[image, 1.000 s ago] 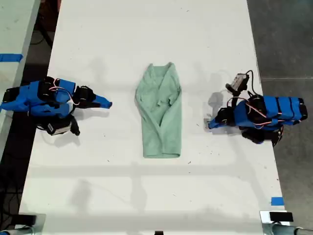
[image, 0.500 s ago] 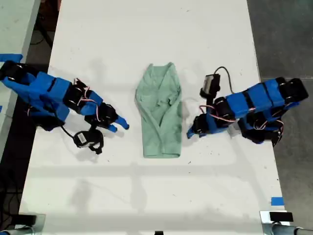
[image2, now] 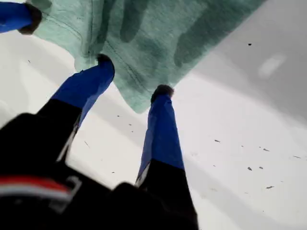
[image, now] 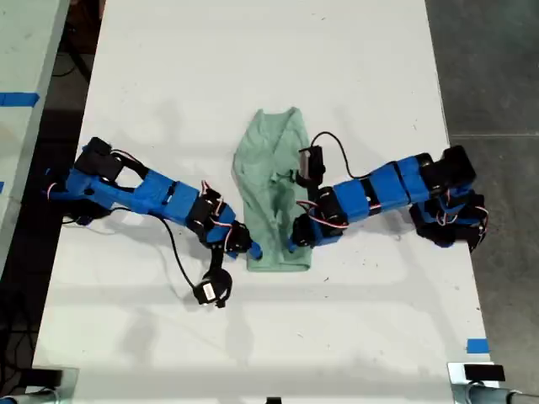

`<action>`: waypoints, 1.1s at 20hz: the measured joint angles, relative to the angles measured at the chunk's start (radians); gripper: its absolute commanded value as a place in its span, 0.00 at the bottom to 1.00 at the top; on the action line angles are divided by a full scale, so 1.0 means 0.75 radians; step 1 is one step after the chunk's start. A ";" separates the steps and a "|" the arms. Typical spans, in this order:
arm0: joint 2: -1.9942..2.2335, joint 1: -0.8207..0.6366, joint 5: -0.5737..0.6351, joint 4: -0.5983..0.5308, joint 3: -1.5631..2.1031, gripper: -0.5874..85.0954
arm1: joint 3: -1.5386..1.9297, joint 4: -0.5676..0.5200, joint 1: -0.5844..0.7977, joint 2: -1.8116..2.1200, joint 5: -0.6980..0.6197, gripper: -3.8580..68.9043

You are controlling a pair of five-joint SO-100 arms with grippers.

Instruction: Fold t shirt

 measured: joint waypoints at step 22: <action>-0.190 0.000 0.123 0.037 -0.168 0.01 | -0.045 -0.219 -0.084 -0.260 0.174 0.06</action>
